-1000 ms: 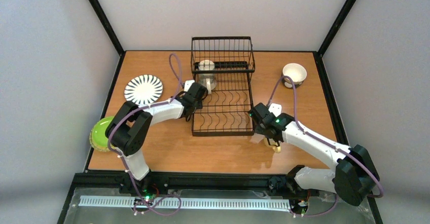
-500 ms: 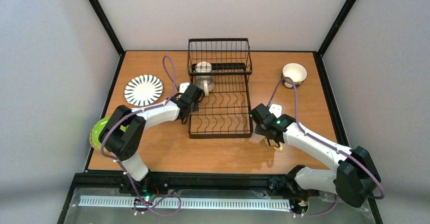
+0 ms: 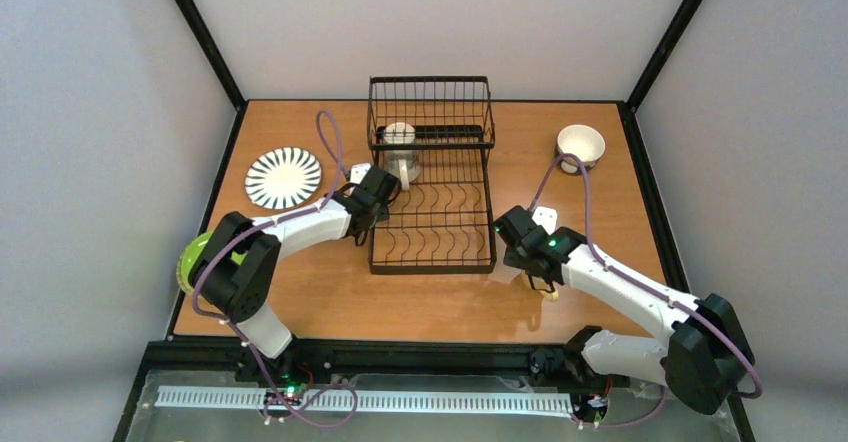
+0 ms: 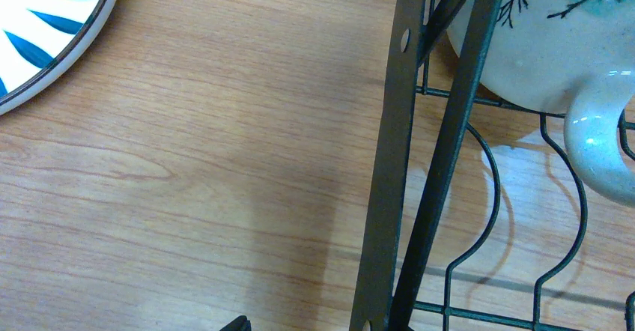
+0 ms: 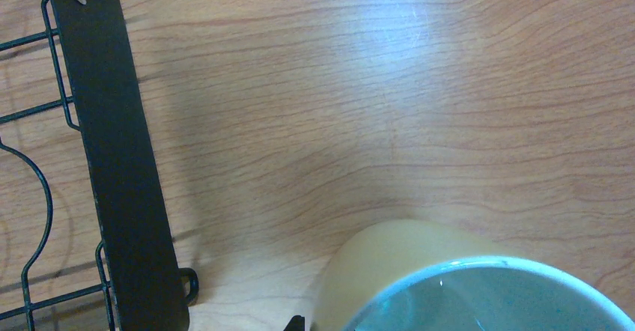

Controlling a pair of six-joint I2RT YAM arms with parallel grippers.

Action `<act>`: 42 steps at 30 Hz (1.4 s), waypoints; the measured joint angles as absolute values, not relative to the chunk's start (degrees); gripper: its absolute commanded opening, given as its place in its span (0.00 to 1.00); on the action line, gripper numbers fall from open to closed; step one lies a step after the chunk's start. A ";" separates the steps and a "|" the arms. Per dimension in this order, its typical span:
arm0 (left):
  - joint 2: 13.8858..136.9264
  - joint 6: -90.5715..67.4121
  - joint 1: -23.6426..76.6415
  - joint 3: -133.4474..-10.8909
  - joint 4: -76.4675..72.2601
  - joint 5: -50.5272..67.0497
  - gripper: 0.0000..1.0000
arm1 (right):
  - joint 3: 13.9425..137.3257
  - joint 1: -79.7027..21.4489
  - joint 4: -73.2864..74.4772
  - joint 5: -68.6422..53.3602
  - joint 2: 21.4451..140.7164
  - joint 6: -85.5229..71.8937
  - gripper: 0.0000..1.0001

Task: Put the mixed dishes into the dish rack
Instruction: Grab the cup at the center of the board, then pass from the right arm to the left

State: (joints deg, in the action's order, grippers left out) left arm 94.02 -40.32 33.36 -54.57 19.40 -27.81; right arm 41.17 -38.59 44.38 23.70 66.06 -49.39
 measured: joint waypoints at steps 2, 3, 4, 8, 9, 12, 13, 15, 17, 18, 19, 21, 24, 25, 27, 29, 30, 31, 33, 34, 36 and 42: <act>94.02 -40.32 33.34 -54.57 19.40 -27.75 1.00 | 41.06 -38.59 44.40 23.66 65.87 -49.39 0.02; 94.02 -40.29 33.34 -54.57 19.38 -27.70 1.00 | 41.06 -38.59 44.45 23.64 65.80 -49.39 0.02; 94.02 -40.29 33.30 -54.57 19.40 -27.59 1.00 | 41.06 -38.59 44.47 23.64 65.80 -49.39 0.02; 94.02 -40.27 33.12 -54.72 19.62 -26.96 1.00 | 41.06 -38.59 44.62 23.64 65.67 -49.41 0.02; 94.00 -40.25 33.10 -54.81 19.79 -26.76 1.00 | 41.06 -38.59 44.69 23.64 65.60 -49.41 0.02; 93.62 -39.83 33.17 -55.27 21.12 -26.26 1.00 | 41.08 -38.59 45.47 23.75 65.14 -49.41 0.02; 93.41 -39.64 33.21 -55.46 21.54 -26.15 1.00 | 41.08 -38.59 45.67 23.79 64.97 -49.41 0.02; 92.68 -39.05 33.67 -56.34 22.74 -25.91 1.00 | 41.12 -38.59 46.04 23.79 64.49 -49.41 0.02; 91.59 -38.52 34.22 -57.65 23.92 -25.65 1.00 | 41.52 -38.59 46.54 23.81 64.07 -49.36 0.02; 91.07 -38.33 34.54 -58.37 24.29 -25.54 1.00 | 41.71 -38.59 46.68 23.83 63.88 -49.36 0.02; 90.45 -38.11 34.98 -59.27 24.73 -25.36 1.00 | 42.04 -38.59 46.78 23.86 63.68 -49.34 0.02; 89.27 -37.82 35.88 -61.08 25.98 -24.91 1.00 | 42.89 -38.59 46.94 23.90 63.42 -49.15 0.02; 88.60 -37.63 36.58 -61.73 29.34 -23.97 1.00 | 44.66 -38.59 47.05 23.97 63.09 -48.73 0.02; 88.16 -37.63 36.77 -61.78 30.44 -23.64 1.00 | 45.43 -38.59 47.07 23.97 62.96 -48.49 0.02; 86.52 -37.65 37.19 -61.89 31.59 -23.31 1.00 | 47.00 -38.59 47.13 23.97 62.70 -47.97 0.02; 83.64 -37.69 37.47 -62.54 32.05 -22.70 1.00 | 49.01 -38.59 47.18 23.94 62.26 -47.40 0.02; 82.02 -37.71 37.60 -62.87 32.08 -22.48 1.00 | 50.02 -38.59 47.22 23.94 62.06 -47.20 0.02; 80.42 -37.74 37.65 -63.24 32.12 -22.26 1.00 | 51.03 -38.59 47.31 23.94 61.89 -46.94 0.02; 77.97 -37.85 37.67 -63.88 32.10 -21.89 1.00 | 52.49 -38.59 47.37 23.97 61.54 -46.50 0.02; 76.93 -37.95 37.69 -64.12 32.14 -21.61 1.00 | 53.06 -38.59 47.44 23.94 61.30 -46.33 0.02; 75.57 -38.15 37.74 -64.25 32.16 -21.12 1.00 | 53.91 -38.59 47.75 23.86 60.73 -46.04 0.02; 72.51 -39.03 37.80 -62.54 32.53 -18.31 1.00 | 54.13 -38.59 46.41 21.12 57.01 -45.12 0.02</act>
